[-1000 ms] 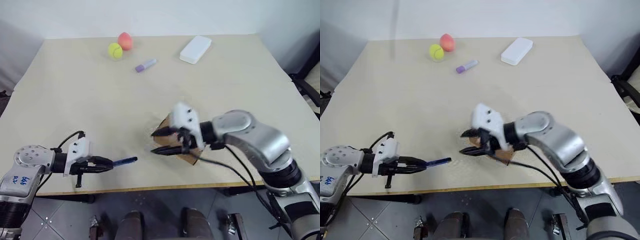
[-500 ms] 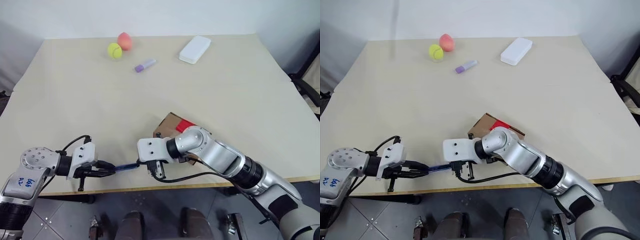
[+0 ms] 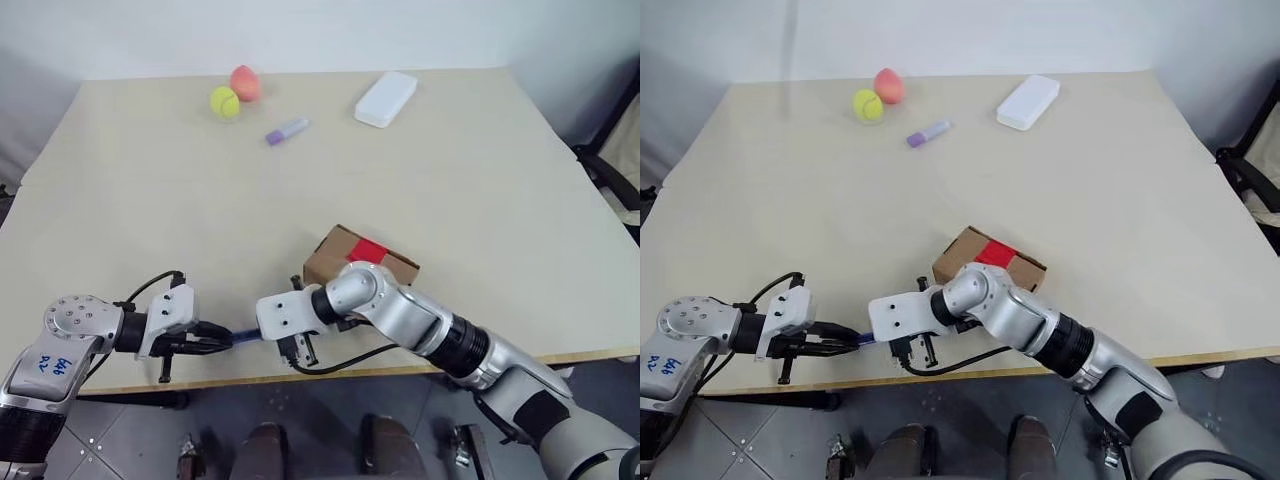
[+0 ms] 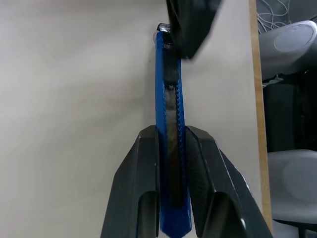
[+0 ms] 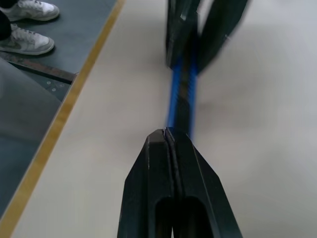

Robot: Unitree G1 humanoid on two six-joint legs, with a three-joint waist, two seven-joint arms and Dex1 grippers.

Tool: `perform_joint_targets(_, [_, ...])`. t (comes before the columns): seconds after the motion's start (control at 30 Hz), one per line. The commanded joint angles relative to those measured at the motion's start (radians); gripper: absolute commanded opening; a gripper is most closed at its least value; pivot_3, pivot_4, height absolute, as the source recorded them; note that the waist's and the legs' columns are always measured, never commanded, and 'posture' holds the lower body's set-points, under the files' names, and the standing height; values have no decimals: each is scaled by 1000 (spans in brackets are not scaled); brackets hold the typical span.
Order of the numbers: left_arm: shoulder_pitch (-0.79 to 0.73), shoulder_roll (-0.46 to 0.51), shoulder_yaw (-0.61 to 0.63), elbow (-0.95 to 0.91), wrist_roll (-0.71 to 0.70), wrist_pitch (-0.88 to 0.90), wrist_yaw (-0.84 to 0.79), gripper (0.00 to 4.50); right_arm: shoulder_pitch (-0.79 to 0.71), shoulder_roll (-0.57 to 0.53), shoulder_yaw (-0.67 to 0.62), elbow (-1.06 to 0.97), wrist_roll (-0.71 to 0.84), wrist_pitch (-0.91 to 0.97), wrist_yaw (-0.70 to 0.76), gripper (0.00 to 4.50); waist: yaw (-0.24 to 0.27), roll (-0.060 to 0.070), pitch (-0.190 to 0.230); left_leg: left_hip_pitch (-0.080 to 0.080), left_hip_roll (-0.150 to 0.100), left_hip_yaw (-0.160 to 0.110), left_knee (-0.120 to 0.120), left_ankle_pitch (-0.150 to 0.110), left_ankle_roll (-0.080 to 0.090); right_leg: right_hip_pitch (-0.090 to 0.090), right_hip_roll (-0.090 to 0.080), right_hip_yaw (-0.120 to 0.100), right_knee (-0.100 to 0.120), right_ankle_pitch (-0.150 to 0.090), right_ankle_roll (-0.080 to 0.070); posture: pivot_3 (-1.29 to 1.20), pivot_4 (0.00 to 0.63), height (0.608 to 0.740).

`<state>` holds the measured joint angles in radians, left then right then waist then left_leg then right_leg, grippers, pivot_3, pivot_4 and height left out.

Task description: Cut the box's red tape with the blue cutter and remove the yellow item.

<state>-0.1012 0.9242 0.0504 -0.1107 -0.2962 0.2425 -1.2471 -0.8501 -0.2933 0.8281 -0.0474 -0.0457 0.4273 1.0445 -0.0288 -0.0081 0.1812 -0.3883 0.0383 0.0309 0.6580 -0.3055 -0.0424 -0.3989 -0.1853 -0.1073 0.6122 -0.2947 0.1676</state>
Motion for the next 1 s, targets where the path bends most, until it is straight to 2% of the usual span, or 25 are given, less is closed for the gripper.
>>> perform_joint_targets(0.03, [4,1,3,-44,-19,3,-1,412,-2,42,-8,31,-30,-28,-5,43,0,0,0,0,0,0,0,0,0,0,0,0,0,0,0,0,150,740])
perform_joint_targets(0.27, [8,-4,0,-51,-23,10,6,412,-20,93,-55,54,-35,-42,0,43,0,0,0,0,0,0,0,0,0,0,0,0,0,0,0,0,150,740])
perform_joint_targets(0.47, [16,4,-11,-46,-22,16,-8,412,-3,14,-128,-114,8,27,58,43,1,0,0,0,0,0,0,0,-1,0,0,0,0,0,0,0,150,740])
perform_joint_targets(0.8, [9,8,-15,-47,-19,38,-2,412,58,-66,-94,-72,-46,-25,87,43,0,0,0,0,1,0,0,-1,-1,0,0,0,0,0,-1,0,150,740])
perform_joint_targets(1.0, [11,9,-15,-53,-19,47,-1,412,76,-63,-75,-27,-78,-61,87,43,0,0,0,1,1,0,0,-1,-1,0,0,0,0,0,-1,0,150,740])
